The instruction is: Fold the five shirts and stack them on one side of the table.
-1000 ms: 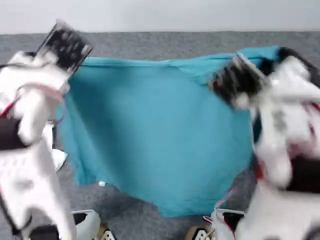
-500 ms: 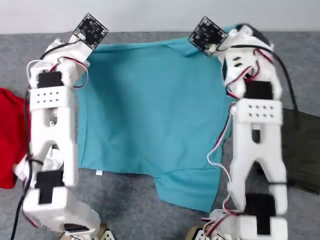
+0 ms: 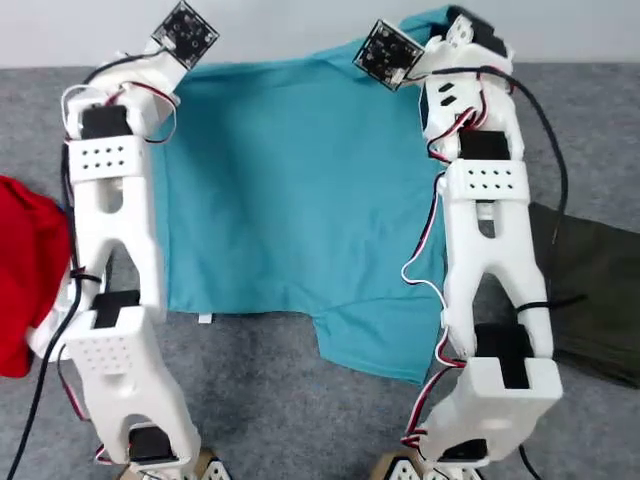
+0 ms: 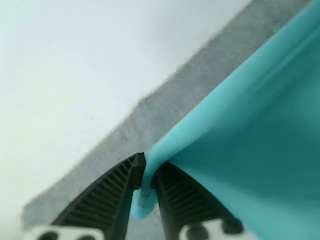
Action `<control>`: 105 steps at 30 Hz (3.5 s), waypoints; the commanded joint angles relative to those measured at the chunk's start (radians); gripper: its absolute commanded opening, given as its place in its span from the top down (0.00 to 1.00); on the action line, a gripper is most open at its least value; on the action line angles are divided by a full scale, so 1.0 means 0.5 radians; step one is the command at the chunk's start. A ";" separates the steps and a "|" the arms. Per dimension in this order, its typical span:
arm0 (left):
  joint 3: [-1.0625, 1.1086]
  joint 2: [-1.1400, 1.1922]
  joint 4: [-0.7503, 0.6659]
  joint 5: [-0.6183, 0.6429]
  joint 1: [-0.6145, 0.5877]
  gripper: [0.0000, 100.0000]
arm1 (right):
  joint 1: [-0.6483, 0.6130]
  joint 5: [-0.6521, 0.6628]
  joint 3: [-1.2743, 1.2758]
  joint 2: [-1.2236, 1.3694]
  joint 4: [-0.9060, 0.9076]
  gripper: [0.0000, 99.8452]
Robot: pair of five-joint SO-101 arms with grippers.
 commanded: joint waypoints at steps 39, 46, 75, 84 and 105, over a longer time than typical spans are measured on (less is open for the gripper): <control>0.959 -0.295 1.366 -0.442 -0.071 1.00 | -0.164 -0.583 0.310 -0.729 3.070 0.99; 1.082 -0.304 1.369 -0.479 -0.083 1.00 | -0.198 -0.675 0.786 -1.042 3.061 0.99; 1.183 -0.598 1.369 -0.396 -0.061 0.89 | -0.164 -0.896 0.899 -1.073 3.049 0.77; 1.186 -0.896 1.369 -0.396 -0.135 0.86 | -0.170 -0.902 0.896 -1.073 3.000 0.77; 1.189 -0.914 1.295 -0.110 -0.178 1.00 | -0.173 -1.181 0.905 -1.066 2.770 0.78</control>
